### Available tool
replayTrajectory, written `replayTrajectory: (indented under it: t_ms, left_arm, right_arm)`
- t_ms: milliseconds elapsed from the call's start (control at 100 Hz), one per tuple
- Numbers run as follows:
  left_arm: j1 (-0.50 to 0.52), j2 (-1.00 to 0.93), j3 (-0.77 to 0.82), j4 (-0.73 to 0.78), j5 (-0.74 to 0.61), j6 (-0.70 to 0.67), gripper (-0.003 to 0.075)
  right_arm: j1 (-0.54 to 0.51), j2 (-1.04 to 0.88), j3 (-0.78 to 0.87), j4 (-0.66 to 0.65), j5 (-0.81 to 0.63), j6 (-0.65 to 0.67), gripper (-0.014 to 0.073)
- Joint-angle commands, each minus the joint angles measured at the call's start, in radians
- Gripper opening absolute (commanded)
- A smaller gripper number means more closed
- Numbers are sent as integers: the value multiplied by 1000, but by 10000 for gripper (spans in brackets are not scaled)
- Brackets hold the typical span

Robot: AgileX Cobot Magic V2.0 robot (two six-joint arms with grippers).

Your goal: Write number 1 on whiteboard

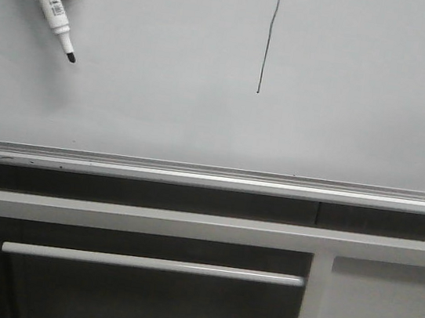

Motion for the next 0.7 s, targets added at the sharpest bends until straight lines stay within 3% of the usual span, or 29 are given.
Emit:
replayTrajectory:
  t_ms: [0, 270, 690]
  left_arm:
    - [83, -50, 0, 28, -31, -35, -20]
    - [244, -151, 75, 5, 22, -39, -20]
    - [248, -151, 75, -14, 12, -39, -20]
  right_arm:
    - [-3, 9, -26, 28, -51, 0, -43]
    - [-3, 9, -26, 28, -51, 0, -43]
    - [-3, 9, -26, 28, -43, 0, -43]
